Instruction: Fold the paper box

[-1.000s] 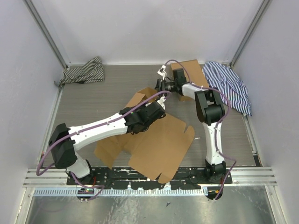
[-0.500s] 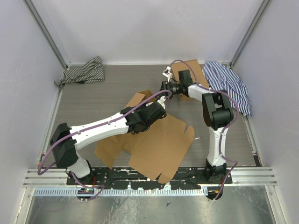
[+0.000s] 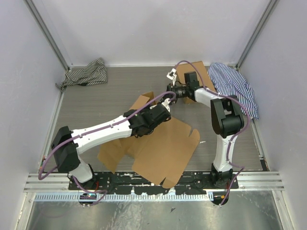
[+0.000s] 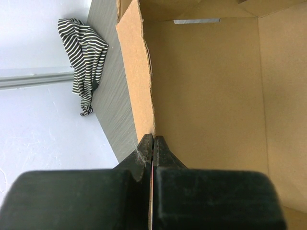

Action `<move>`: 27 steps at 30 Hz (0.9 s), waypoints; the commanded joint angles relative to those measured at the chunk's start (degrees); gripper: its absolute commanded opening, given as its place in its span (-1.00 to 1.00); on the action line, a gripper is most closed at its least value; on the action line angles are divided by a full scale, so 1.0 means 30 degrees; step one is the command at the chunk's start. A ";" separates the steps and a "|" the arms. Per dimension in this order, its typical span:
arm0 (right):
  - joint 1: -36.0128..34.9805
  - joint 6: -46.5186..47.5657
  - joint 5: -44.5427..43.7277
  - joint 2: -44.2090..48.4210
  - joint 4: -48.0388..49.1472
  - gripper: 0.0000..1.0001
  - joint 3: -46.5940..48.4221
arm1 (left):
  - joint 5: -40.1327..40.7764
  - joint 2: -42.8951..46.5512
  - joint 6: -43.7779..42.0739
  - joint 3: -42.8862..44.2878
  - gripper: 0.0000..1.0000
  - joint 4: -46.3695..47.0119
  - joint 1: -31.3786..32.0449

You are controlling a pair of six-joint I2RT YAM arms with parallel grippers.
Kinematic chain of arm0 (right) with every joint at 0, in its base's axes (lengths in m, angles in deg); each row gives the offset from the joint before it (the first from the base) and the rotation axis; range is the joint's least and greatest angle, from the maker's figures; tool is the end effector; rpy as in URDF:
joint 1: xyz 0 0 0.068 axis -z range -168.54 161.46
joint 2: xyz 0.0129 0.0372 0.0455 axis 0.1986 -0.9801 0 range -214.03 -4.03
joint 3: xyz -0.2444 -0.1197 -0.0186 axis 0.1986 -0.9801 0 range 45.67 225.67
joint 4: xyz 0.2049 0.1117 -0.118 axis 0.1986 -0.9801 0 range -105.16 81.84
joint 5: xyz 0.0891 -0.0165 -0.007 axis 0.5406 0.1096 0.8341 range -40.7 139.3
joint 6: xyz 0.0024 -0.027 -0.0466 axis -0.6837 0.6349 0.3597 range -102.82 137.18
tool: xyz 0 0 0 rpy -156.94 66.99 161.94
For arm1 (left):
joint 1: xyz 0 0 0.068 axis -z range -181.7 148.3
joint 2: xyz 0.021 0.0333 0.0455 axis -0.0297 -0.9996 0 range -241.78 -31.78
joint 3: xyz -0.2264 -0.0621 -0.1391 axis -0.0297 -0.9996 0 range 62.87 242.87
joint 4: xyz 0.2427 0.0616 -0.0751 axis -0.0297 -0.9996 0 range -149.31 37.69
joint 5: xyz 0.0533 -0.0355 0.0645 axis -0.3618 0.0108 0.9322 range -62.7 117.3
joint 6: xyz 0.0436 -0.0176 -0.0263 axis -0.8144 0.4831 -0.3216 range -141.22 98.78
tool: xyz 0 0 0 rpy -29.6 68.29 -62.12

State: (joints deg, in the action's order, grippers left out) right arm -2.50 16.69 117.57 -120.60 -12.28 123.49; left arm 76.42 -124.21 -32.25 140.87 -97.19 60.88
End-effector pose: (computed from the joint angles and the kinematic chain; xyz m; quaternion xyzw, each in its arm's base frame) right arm 0.4099 0.1359 0.1837 -0.3118 0.7271 0.5519 0.2636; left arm 0.1772 -0.2832 0.2908 0.4374 0.7682 0.2563 0.3910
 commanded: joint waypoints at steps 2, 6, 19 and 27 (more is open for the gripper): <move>-0.0643 0.0723 0.0596 0.0934 0.0876 0.21 0.0881 | -0.1302 0.0228 0.0541 0.0337 -1.00 -0.0238 0.0204; -0.0812 0.1396 0.0356 0.0863 0.0362 0.21 0.1004 | -0.1292 0.0084 0.0677 0.0427 -1.00 -0.0351 0.0217; -0.0763 0.4416 0.0808 0.1431 -0.2360 0.23 0.1073 | -0.1477 -0.0666 0.1383 0.1757 -1.00 -0.1987 0.0202; -0.0465 0.7939 0.1847 0.0614 -0.6829 0.26 0.3056 | -0.1786 -0.1465 0.2085 0.2606 -1.00 -0.3128 0.0350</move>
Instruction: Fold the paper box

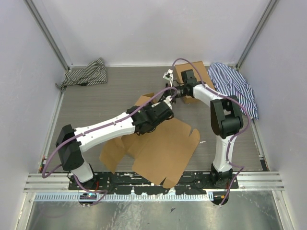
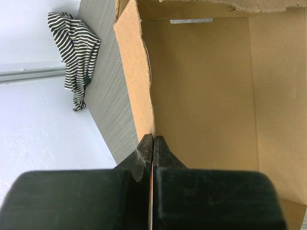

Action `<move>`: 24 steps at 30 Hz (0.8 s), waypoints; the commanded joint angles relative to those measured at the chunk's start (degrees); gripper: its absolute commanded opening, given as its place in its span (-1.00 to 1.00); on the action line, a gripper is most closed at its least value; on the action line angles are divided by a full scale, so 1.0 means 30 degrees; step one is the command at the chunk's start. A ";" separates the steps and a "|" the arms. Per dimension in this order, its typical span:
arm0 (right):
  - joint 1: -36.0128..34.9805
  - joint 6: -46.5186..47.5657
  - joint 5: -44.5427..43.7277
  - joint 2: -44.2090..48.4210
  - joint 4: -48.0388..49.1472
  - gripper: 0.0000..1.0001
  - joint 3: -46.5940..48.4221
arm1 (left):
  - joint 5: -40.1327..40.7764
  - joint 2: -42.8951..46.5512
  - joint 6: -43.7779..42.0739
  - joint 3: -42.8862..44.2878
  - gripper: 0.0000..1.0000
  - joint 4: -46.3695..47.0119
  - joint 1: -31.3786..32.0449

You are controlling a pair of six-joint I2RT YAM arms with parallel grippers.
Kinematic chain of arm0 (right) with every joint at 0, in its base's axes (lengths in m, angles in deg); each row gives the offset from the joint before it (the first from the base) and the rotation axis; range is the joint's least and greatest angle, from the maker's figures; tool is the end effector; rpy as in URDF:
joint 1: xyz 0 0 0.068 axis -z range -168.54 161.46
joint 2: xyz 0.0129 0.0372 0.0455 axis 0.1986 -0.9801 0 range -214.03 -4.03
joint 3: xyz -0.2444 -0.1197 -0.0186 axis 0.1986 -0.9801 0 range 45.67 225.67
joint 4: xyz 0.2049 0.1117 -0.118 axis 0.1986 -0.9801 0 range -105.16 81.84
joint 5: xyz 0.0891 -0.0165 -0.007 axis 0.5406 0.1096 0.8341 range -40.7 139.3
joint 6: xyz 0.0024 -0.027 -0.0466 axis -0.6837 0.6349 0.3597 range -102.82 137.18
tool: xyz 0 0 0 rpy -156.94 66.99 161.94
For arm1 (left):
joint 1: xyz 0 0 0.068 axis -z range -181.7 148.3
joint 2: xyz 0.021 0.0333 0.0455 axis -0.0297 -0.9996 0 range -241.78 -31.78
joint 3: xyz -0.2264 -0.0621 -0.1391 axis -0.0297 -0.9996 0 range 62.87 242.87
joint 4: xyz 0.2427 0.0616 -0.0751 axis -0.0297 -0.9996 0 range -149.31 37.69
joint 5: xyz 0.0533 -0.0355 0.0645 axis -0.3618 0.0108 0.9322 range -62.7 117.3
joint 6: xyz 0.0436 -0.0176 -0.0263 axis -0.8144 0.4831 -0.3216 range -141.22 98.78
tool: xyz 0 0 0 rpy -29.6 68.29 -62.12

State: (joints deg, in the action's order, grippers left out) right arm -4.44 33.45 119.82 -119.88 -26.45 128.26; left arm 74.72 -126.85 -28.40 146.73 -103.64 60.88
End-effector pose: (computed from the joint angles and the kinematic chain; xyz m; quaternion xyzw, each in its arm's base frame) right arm 0.4008 0.1490 0.1996 -0.3962 0.6881 0.5443 0.2707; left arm 0.1800 -0.2902 0.3008 0.4303 0.7842 0.2448 0.3740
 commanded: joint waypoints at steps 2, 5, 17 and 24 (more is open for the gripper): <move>0.0209 0.3089 0.1209 0.0139 -0.2971 0.27 0.1939 | -0.1188 -0.0606 0.0866 0.0606 -1.00 -0.0945 0.0506; 0.0218 0.3969 0.1411 -0.0133 -0.3970 0.27 0.2275 | -0.1114 -0.0755 0.1018 0.0654 -1.00 -0.1115 0.0569; 0.0229 0.7725 0.2348 -0.0705 -0.7106 0.28 0.2858 | -0.1010 -0.1270 0.1378 0.1354 -1.00 -0.1606 0.0700; 0.0207 1.1044 0.3037 -0.1288 -1.0694 0.26 0.3912 | -0.1197 -0.1939 0.1716 0.2500 -1.00 -0.2071 0.0959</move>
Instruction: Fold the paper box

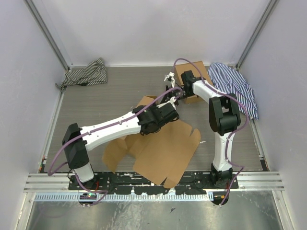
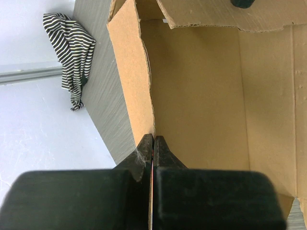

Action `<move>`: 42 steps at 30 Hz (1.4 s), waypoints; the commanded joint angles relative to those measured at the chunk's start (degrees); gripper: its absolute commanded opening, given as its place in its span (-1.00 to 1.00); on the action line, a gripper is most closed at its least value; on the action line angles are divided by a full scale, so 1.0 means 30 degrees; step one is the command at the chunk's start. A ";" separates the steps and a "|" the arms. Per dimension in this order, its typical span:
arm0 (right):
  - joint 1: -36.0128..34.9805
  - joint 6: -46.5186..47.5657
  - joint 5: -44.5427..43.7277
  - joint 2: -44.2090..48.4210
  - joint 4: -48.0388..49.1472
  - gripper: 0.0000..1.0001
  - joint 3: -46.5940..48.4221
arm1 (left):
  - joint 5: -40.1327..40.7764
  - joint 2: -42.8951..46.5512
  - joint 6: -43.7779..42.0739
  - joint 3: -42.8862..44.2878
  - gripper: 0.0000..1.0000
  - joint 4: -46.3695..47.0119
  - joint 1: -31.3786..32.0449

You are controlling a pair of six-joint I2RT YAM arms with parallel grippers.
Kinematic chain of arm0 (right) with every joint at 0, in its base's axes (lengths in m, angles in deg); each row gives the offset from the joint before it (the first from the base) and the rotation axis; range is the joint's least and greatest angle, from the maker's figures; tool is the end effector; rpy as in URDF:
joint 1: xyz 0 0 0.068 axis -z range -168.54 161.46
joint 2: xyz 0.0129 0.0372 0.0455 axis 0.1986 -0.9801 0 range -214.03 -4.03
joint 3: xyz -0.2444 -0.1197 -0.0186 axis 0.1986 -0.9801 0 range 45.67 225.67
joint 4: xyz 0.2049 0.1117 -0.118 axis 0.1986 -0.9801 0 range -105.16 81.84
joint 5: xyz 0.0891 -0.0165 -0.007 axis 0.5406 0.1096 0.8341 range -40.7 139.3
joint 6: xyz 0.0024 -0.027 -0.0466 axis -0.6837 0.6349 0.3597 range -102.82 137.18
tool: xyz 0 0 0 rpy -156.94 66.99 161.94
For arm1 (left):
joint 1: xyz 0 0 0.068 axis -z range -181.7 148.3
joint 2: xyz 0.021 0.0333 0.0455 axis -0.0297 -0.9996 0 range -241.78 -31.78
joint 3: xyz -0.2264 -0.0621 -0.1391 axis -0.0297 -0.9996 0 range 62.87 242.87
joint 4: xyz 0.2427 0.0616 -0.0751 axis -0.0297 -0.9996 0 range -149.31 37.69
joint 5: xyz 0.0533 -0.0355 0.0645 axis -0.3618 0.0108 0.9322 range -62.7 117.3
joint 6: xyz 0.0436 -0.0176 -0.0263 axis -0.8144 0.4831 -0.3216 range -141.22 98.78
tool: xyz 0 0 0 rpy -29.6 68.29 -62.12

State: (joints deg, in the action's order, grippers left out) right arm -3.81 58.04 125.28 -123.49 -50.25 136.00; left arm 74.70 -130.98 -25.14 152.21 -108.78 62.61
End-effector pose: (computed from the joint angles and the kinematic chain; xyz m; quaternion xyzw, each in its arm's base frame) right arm 0.3958 0.1438 0.1983 -0.4544 0.6389 0.5638 0.2599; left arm 0.1767 -0.3069 0.3015 0.4344 0.7882 0.2455 0.3602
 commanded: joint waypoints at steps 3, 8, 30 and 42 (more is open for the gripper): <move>0.0001 0.2999 0.1193 -0.0177 -0.3021 0.24 0.1466 | -0.1193 -0.0640 0.0754 0.0691 -1.00 -0.0465 0.0461; 0.0016 0.3200 0.1275 -0.0202 -0.2993 0.19 0.1498 | -0.1324 -0.0554 0.1034 0.0430 -1.00 -0.0467 0.0525; -0.0943 -0.8235 -0.5009 0.2132 0.9219 0.16 -0.2753 | -0.1652 -0.0769 0.1509 0.0586 -1.00 -0.0100 0.0564; -0.1934 -1.3098 -0.7394 0.3818 1.7305 0.06 -0.6604 | -0.1617 -0.0771 0.1579 0.0537 -1.00 0.0163 0.0564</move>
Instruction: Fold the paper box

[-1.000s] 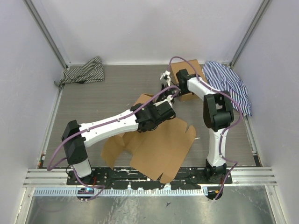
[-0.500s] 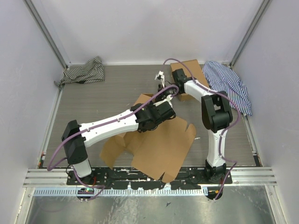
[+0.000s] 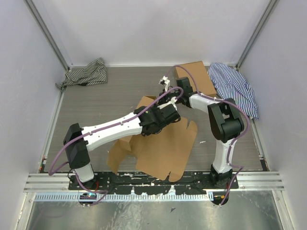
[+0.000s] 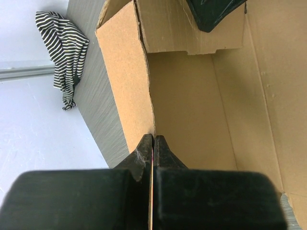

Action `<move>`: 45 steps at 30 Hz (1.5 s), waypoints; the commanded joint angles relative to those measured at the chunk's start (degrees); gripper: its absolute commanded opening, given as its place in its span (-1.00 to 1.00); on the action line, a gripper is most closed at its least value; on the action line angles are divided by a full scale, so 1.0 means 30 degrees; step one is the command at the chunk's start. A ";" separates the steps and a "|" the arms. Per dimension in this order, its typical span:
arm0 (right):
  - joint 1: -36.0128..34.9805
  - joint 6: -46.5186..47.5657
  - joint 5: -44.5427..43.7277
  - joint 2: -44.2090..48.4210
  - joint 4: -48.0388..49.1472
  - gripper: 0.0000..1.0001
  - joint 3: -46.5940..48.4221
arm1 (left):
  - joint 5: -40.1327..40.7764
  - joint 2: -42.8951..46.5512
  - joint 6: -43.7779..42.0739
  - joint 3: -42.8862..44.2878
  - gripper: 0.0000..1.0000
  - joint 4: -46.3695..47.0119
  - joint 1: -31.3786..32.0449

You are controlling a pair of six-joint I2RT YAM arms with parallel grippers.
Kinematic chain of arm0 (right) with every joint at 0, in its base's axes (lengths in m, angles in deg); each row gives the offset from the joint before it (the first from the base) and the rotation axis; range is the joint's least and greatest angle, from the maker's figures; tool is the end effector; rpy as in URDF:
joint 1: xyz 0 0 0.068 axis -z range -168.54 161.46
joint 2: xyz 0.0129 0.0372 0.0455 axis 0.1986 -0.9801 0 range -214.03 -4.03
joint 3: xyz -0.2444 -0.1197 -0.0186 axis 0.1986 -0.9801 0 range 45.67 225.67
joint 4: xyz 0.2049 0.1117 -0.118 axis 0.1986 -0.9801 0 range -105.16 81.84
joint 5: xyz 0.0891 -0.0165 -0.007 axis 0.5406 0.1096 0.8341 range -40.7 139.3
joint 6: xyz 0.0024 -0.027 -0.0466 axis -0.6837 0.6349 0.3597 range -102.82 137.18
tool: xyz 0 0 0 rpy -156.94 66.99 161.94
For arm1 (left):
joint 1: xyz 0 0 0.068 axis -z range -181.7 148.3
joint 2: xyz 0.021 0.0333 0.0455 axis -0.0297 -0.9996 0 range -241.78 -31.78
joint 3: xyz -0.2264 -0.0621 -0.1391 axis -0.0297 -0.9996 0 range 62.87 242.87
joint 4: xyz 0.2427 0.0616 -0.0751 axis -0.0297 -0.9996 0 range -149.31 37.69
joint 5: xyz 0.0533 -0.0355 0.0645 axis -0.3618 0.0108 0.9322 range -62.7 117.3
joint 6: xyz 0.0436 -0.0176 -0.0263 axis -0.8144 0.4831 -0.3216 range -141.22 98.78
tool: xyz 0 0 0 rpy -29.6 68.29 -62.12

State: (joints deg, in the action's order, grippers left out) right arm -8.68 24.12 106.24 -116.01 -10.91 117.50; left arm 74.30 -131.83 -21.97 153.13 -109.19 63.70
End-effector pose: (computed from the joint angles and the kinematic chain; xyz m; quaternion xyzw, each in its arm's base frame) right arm 0.3776 0.1702 0.1826 -0.3738 0.7388 0.4745 0.2987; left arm 0.1720 -0.3134 0.3008 0.4226 0.7966 0.2308 0.3655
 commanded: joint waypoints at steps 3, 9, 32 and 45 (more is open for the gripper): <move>-0.0353 -0.1964 -0.0715 0.1511 0.4819 0.03 -0.0767 | -0.1330 -0.0468 0.0436 0.0294 -1.00 0.0299 0.0192; -0.0372 -0.1923 -0.0499 0.1382 0.4666 0.06 -0.0489 | -0.0802 -0.0237 0.0336 0.0251 -1.00 0.0070 0.0173; -0.0468 -0.1572 0.0767 0.1480 0.4401 -0.28 0.0259 | -0.0460 0.0402 0.0288 0.0216 -1.00 0.0156 0.0141; -0.0758 -0.1762 -0.1287 0.2159 0.4573 -0.68 -0.0750 | 0.0827 0.0343 0.0705 0.0179 -0.97 0.0202 0.0070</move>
State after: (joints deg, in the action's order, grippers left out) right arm -10.56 19.92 104.39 -114.09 -1.31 115.01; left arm 77.61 -131.68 -21.36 153.13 -109.63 63.53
